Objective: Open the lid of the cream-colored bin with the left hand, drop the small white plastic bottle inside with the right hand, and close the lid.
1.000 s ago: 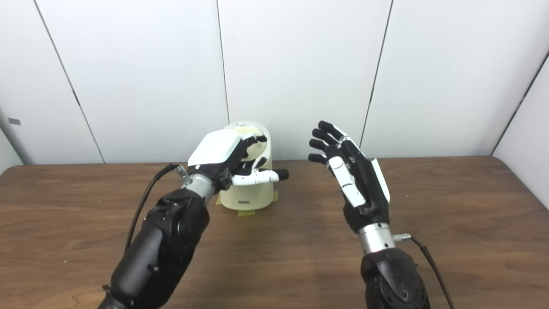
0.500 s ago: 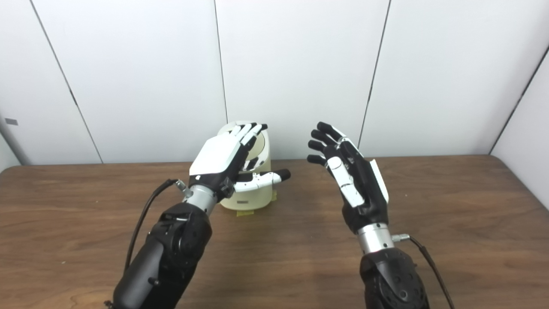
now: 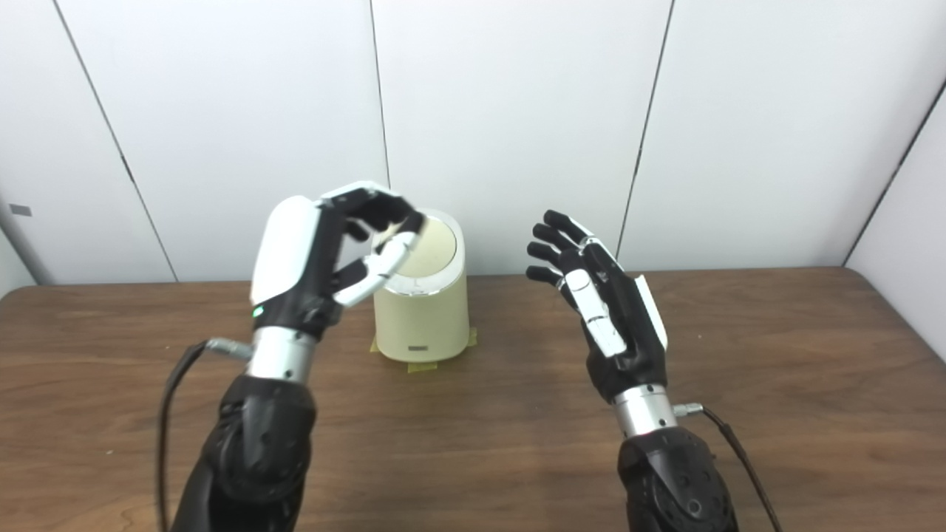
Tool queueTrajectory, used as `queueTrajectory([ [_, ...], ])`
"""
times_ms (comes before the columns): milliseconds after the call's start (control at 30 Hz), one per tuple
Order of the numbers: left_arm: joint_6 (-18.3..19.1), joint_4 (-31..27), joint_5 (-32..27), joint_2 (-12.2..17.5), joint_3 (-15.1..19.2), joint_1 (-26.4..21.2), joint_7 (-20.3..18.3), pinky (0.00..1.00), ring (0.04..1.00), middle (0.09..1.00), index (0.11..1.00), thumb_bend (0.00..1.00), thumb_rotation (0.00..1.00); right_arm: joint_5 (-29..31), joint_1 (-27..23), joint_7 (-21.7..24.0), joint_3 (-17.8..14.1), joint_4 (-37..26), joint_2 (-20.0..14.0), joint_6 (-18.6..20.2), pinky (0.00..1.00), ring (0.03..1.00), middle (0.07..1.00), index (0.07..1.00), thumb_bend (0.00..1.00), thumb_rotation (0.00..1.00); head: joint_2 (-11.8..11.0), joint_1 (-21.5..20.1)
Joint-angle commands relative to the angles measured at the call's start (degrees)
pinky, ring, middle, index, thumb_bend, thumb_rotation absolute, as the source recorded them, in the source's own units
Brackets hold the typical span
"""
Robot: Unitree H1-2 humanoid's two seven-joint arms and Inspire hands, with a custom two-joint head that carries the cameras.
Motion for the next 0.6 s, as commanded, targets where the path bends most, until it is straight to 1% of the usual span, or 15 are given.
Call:
queueTrajectory([
  [0,-2.1,-2.44,-10.15,-1.95,3.28,-0.09,0.61,0.59,0.656,0.667,0.652,0.24,0.63,0.91,-2.25,0.45,-0.21,-1.2,-0.02,-1.75,0.71,0.791,0.808,0.8,0.27,0.65,-0.02,0.02],
  [33,-2.57,-2.64,-14.53,-2.22,4.76,0.86,0.09,0.62,0.681,0.686,0.669,0.22,0.62,0.95,-2.27,0.38,-0.25,-1.12,0.07,-1.86,0.71,0.791,0.808,0.8,0.27,0.65,-0.27,-0.07],
  [100,-2.75,-2.84,-20.74,-2.49,6.94,2.41,-0.67,0.65,0.718,0.72,0.706,0.19,0.54,0.82,-2.27,0.21,-0.18,-1.22,0.3,-2.01,0.71,0.793,0.81,0.801,0.26,0.64,-0.27,-0.07],
  [167,-3.22,-3.01,-24.02,-2.43,8.11,3.88,-0.54,0.68,0.752,0.76,0.744,0.2,0.5,0.62,-2.17,0.31,-0.12,-1.09,0.24,-2.52,0.71,0.796,0.814,0.802,0.26,0.63,-0.47,-0.16],
  [233,-4.43,-2.99,-25.04,-1.87,8.65,5.34,0.2,0.69,0.77,0.781,0.767,0.21,0.48,-0.04,-2.08,0.1,-0.09,-1.09,0.21,-2.97,0.71,0.797,0.815,0.804,0.26,0.64,-0.45,0.13],
  [400,-7.53,-2.41,-26.0,-1.3,9.78,9.0,2.12,0.71,0.779,0.784,0.773,0.2,0.44,-0.27,-2.16,-0.25,-0.52,-1.22,-0.06,-2.54,0.73,0.807,0.824,0.816,0.25,0.66,-0.59,0.37],
  [500,-9.07,-1.99,-26.43,-1.28,9.96,10.37,2.9,0.71,0.78,0.784,0.78,0.22,0.49,-0.44,-2.08,-0.58,-0.75,-1.33,-0.08,-2.14,0.73,0.803,0.82,0.811,0.26,0.66,-0.8,0.54],
  [567,-10.23,-1.45,-26.6,-1.16,10.04,11.03,3.4,0.71,0.778,0.784,0.778,0.23,0.54,-0.55,-1.95,-0.43,-0.72,-1.07,-0.18,-2.71,0.73,0.797,0.814,0.803,0.26,0.64,-1.0,0.78],
])
